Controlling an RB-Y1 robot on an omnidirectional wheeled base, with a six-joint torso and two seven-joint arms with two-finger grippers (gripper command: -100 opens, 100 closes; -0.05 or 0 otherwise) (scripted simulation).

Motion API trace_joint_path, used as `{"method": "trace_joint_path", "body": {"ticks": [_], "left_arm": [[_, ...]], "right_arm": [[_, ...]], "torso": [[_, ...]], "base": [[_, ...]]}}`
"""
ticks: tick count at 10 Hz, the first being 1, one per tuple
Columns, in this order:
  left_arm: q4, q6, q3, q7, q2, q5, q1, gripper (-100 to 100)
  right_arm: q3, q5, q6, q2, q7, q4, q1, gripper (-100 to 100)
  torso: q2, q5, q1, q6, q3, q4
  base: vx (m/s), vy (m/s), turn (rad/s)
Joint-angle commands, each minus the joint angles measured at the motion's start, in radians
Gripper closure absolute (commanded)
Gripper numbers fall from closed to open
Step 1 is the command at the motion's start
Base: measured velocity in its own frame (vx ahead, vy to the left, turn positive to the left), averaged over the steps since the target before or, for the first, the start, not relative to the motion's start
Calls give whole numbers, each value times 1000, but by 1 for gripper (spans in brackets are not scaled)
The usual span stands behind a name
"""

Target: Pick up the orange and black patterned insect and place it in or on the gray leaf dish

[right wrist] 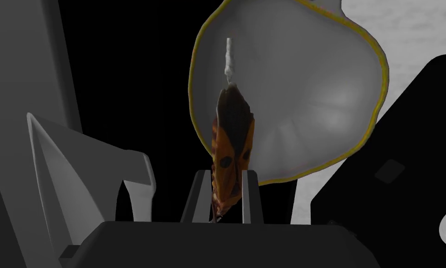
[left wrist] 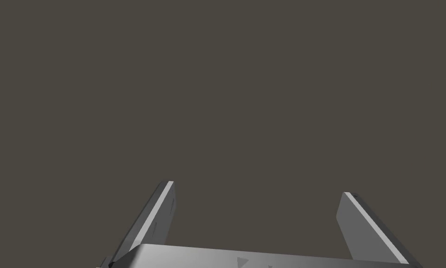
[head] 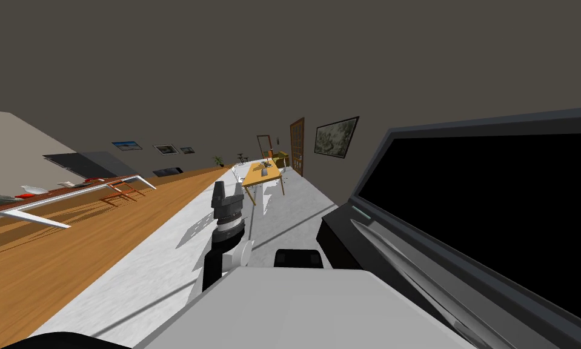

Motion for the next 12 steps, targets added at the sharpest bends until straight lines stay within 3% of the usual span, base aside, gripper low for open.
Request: {"method": "trace_joint_path", "body": {"ticks": [1, 2, 6, 7, 8, 11, 12], "left_arm": [[0, 0, 0, 0, 0, 0, 0, 0], [0, 0, 0, 0, 0, 0, 0, 0], [0, 0, 0, 0, 0, 0, 0, 0], [0, 0, 0, 0, 0, 0, 0, 0], [0, 0, 0, 0, 0, 0, 0, 0], [0, 0, 0, 0, 0, 0, 0, 0], [0, 0, 0, 0, 0, 0, 0, 0]], "right_arm": [[0, 0, 0, 0, 0, 0, 0, 100], [-1, 0, 0, -1, 2, 3, 3, -100], [0, 0, 0, -1, 2, 3, 3, -100], [0, 0, 0, -1, 2, 3, 3, 0], [-15, -50, -18, 31, 44, 39, 34, -100], [-29, -177, -35, 63, 86, 76, 64, -100], [-29, -177, -35, 63, 86, 76, 64, -100]], "torso": [[0, 0, 0, 0, 0, 0], [-1, -1, -3, -2, 0, 1], [-2, -2, -6, -2, -1, 0], [-2, -2, -6, -2, -1, 0], [-2, -2, -6, -2, -1, 0], [8, -2, -6, -1, 5, 2], [8, -2, -6, -2, 5, 2]], "base": [[-6, 30, -32], [-3, 7, -2], [0, 0, 0], [0, 0, 0], [-99, 16, 334], [-144, 12, 409], [-68, 23, 255]]}}
